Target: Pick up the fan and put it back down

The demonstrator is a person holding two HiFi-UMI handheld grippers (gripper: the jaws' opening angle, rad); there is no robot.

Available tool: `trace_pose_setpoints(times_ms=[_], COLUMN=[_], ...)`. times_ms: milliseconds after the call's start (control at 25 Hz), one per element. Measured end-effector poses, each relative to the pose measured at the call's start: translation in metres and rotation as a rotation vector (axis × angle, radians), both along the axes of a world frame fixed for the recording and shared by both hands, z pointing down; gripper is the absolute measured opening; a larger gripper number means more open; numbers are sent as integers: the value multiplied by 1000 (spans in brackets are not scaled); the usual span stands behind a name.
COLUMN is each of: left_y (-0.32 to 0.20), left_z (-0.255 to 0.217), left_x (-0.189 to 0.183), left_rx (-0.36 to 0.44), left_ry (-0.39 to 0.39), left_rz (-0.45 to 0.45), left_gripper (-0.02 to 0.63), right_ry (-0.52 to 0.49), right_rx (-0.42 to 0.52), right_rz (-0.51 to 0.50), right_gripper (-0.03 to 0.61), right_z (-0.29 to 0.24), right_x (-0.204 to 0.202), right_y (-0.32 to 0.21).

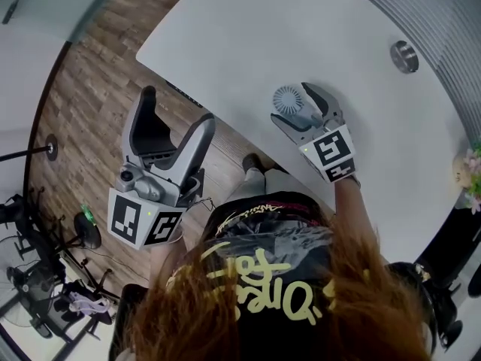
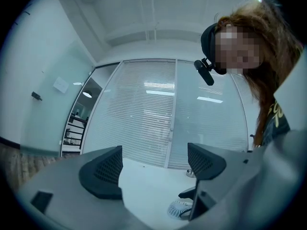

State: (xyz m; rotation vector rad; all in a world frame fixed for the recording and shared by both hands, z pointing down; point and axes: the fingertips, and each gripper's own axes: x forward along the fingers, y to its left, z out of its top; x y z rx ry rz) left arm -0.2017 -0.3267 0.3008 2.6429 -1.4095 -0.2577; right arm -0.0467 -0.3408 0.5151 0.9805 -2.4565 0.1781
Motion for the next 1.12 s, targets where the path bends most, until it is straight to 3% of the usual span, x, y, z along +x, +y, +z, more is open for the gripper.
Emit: trace_pose_setpoints(times_ms=[240, 520, 600, 720, 840, 1120], left_y=[5, 8, 11, 16, 12, 7], left_z=[-8, -11, -10, -17, -27, -37], left_x=[-1, 4, 5, 5, -4, -23], left_rx=[3, 16, 15, 18, 45, 73], left_ry=[-12, -13, -18, -33, -62, -67], left_rz=[-19, -14, -12, -18, -42, -71], left_gripper=[420, 416, 414, 414, 413, 408], right_ry=[58, 149, 142, 50, -24, -30], right_rx=[-51, -124, -141, -154, -100, 61], right_rz=[47, 17, 32, 87, 110, 116], right_gripper=[376, 373, 345, 341, 339, 336], right_z=[20, 36, 36, 22, -1, -60], right_x=[0, -6, -4, 2, -3, -18], right_y=[-20, -18, -19, -19, -30, -46])
